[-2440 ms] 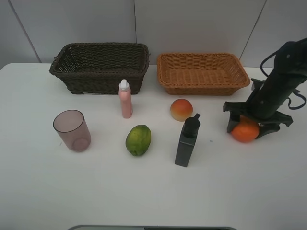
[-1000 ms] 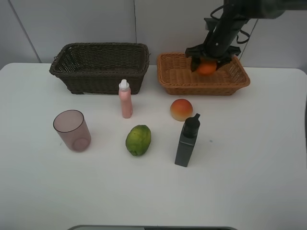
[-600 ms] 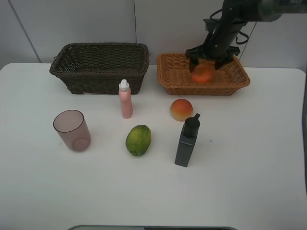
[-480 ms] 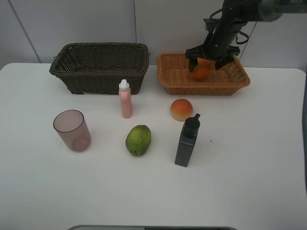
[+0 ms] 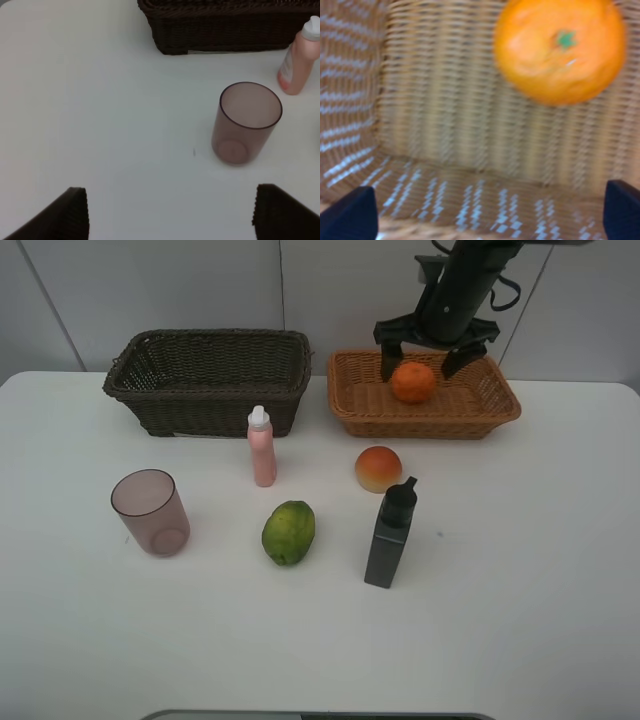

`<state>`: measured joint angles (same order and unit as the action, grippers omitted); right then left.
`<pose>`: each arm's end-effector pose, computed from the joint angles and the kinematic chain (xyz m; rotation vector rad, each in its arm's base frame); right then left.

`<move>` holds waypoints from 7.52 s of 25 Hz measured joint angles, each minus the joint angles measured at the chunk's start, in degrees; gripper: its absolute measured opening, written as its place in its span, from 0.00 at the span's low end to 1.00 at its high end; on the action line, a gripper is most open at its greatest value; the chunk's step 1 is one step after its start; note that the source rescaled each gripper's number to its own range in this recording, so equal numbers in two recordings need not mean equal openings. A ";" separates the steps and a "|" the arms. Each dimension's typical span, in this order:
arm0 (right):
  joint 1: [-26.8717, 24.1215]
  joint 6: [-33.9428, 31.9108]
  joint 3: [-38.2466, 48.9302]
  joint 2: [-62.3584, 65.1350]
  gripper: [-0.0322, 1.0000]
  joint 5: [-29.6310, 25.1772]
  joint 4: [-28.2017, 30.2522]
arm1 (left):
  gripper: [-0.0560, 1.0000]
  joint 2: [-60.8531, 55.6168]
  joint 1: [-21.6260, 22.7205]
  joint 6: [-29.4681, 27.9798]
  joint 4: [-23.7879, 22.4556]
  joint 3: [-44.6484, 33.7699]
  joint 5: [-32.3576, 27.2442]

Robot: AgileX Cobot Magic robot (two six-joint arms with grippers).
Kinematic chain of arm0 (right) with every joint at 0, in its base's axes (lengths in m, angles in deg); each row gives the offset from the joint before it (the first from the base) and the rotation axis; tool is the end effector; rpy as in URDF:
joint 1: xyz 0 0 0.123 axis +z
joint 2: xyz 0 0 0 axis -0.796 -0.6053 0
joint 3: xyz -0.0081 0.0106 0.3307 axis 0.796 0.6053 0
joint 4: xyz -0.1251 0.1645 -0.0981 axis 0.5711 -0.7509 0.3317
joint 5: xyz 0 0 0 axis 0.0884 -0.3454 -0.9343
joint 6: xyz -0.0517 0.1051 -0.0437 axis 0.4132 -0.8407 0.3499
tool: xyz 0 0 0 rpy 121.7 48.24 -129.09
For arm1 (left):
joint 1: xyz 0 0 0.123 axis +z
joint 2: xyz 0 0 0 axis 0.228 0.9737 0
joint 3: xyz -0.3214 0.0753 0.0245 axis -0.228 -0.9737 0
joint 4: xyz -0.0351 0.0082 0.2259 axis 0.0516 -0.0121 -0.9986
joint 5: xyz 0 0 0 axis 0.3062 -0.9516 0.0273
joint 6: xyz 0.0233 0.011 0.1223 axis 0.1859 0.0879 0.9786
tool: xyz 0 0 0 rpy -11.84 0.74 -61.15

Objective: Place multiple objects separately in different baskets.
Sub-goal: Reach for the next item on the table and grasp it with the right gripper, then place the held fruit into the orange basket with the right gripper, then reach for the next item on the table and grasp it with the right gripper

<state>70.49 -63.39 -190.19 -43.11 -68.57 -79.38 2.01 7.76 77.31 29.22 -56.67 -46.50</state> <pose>0.4610 0.1423 0.2250 -0.3033 2.8029 0.0358 -0.0425 0.0076 0.2515 0.0689 2.0320 -0.0372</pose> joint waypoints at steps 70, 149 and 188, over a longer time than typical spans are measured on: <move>12.11 -33.45 36.42 3.87 1.00 35.09 17.29 | 0.86 0.00 0.00 0.00 0.00 0.00 0.05; -7.32 -0.39 10.49 2.28 0.45 12.65 2.63 | 0.86 0.00 0.00 0.00 0.00 0.00 0.05; -2.11 -6.65 11.58 9.81 0.84 3.86 2.34 | 0.86 0.00 0.00 0.00 0.00 0.00 0.05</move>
<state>68.37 -70.04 -178.61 -33.29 -64.71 -77.04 2.01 7.76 77.31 29.22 -56.67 -46.45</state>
